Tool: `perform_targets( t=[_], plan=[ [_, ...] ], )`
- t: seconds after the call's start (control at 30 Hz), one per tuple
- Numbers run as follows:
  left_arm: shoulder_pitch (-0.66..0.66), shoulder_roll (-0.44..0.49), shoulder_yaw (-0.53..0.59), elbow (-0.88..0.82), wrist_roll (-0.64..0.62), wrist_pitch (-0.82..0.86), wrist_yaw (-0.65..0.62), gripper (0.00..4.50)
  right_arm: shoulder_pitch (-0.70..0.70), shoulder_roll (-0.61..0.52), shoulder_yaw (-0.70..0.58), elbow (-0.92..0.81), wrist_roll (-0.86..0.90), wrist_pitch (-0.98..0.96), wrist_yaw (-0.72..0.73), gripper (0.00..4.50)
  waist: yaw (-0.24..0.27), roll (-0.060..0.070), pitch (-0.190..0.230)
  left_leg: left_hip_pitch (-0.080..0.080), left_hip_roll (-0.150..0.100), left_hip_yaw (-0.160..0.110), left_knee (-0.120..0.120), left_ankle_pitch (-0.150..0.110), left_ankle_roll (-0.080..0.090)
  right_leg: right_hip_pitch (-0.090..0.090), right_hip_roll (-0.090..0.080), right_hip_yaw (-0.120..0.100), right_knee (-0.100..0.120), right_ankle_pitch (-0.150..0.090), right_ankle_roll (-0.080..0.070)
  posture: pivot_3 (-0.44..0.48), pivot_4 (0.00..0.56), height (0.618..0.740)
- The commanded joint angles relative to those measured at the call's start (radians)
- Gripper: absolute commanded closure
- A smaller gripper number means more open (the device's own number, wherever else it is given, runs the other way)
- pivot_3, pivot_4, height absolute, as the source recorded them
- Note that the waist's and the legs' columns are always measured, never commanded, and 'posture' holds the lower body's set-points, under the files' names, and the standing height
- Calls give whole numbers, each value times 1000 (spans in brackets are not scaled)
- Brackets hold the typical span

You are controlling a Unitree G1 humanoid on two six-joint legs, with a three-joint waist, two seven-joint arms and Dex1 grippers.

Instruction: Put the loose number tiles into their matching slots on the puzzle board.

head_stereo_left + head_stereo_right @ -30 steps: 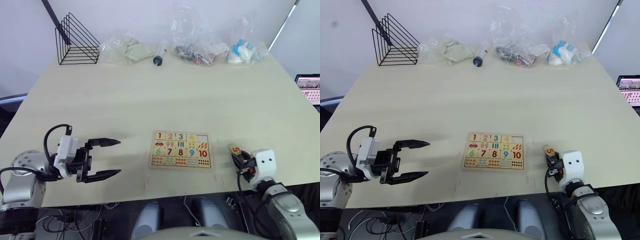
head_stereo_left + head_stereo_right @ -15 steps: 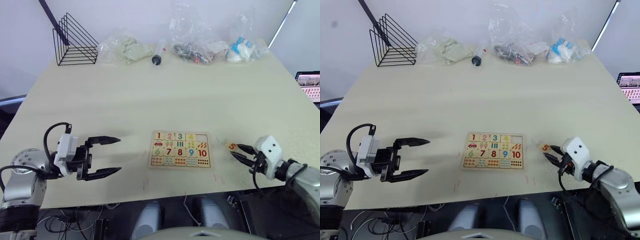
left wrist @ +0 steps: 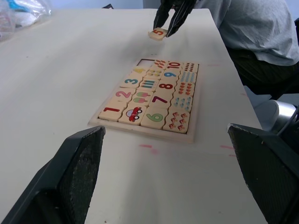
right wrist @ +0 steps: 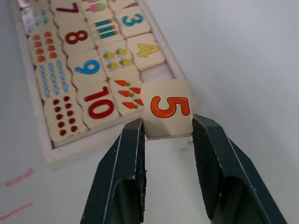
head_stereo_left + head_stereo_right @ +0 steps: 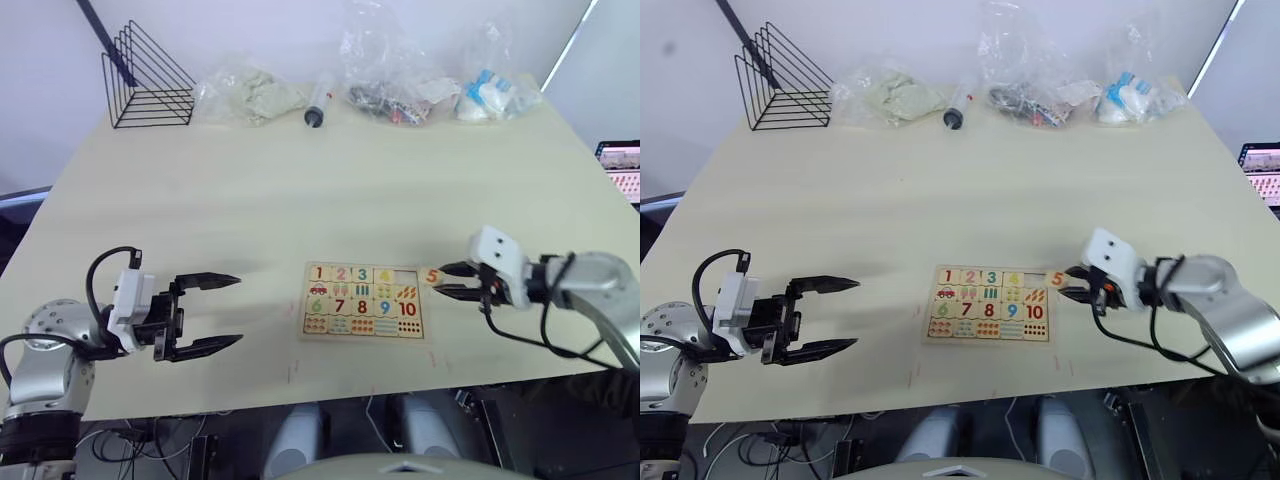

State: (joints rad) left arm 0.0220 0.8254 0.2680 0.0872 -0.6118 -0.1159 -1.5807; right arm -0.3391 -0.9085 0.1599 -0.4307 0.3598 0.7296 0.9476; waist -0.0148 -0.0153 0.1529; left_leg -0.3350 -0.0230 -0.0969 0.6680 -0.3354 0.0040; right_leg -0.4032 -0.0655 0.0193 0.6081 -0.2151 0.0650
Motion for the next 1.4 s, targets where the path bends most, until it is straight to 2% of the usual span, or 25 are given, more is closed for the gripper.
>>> perform_targets(
  t=[0.03,0.33,0.6,0.93,1.4],
  plan=[
    [6,3,30,-15,-20,-13,-25,0,-92,-13,52,2,-22,68,20,3635,1,-1,0,0,0,0,0,0,0,0,0,0,0,0,0,0,150,740],
    [0,11,20,-19,-38,-7,-34,0,-340,31,231,21,-49,333,17,3635,2,-1,-1,-10,-1,-4,1,2,-3,-7,-1,-4,0,0,0,0,150,740],
    [-8,14,8,-24,-46,-3,-34,0,-454,56,341,25,-58,489,-12,3635,2,-1,-1,-10,-2,-4,1,2,-3,-9,-3,-6,0,0,0,0,150,740],
    [-12,7,0,-31,-50,-1,-34,0,-499,68,407,47,-72,522,-38,3635,1,-1,-2,-10,-2,-4,1,2,-3,-9,-3,-6,0,1,0,0,150,740],
    [-7,0,3,-35,-47,0,-33,0,-505,71,457,84,-109,471,-31,3635,1,-2,-2,-10,-2,-4,1,2,-3,-9,-3,-6,1,1,0,0,150,740]
  ],
)
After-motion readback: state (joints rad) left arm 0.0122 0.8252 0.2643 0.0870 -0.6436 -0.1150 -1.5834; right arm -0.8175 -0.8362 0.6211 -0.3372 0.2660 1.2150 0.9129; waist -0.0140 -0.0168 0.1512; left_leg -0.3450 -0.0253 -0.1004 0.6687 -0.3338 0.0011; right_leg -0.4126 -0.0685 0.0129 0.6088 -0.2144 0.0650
